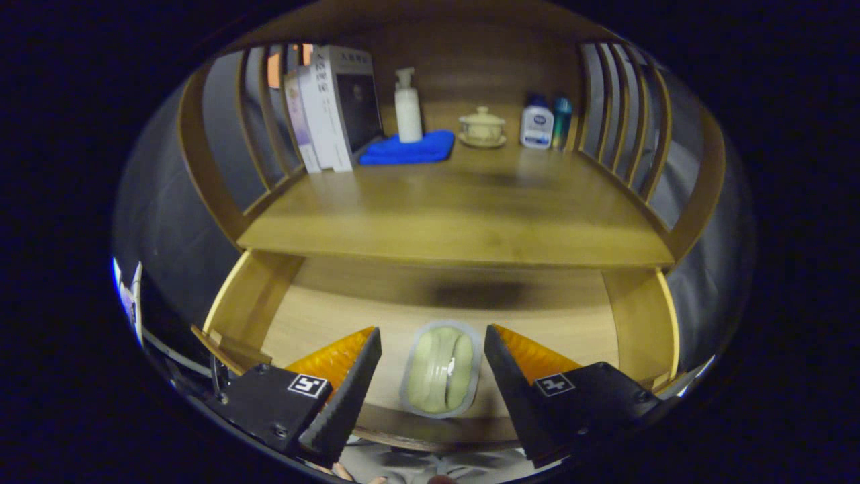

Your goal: Pull open the drawer, take out the items inside it, and place them on the countertop above the cabinet.

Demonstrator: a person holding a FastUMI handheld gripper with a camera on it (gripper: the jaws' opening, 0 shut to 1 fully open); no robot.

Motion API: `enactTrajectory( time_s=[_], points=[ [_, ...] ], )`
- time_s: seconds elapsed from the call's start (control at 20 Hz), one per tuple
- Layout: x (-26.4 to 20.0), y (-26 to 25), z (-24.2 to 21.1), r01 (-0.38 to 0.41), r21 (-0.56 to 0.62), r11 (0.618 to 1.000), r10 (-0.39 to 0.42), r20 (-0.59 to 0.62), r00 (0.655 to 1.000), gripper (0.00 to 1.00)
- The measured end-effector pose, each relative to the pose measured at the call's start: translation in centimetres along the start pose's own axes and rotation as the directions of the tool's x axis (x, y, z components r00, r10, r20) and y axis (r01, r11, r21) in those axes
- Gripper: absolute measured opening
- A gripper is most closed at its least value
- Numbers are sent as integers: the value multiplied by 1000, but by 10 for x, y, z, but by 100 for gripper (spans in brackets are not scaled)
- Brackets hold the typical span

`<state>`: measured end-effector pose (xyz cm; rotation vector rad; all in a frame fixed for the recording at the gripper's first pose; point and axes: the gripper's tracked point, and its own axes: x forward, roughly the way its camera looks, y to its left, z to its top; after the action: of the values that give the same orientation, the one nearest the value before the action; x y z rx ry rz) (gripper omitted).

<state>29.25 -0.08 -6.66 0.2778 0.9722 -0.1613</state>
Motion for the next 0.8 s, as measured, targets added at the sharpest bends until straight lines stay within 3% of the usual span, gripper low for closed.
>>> enactTrajectory(
  time_s=[0.15, 0.35, 0.45, 0.7, 0.8],
  points=[
    [21, -6, -18, 26, 19, 999, -24, -124, 992, 89],
    [34, -14, -28, 70, -34, 997, -74, -173, 982, 82],
    [38, -15, -30, 75, -41, 996, -81, -181, 980, 74],
    [40, -15, -22, 43, -25, 999, -47, -160, 986, 27],
    [40, -20, -23, 46, -35, 998, -51, -164, 985, 21]
  ],
)
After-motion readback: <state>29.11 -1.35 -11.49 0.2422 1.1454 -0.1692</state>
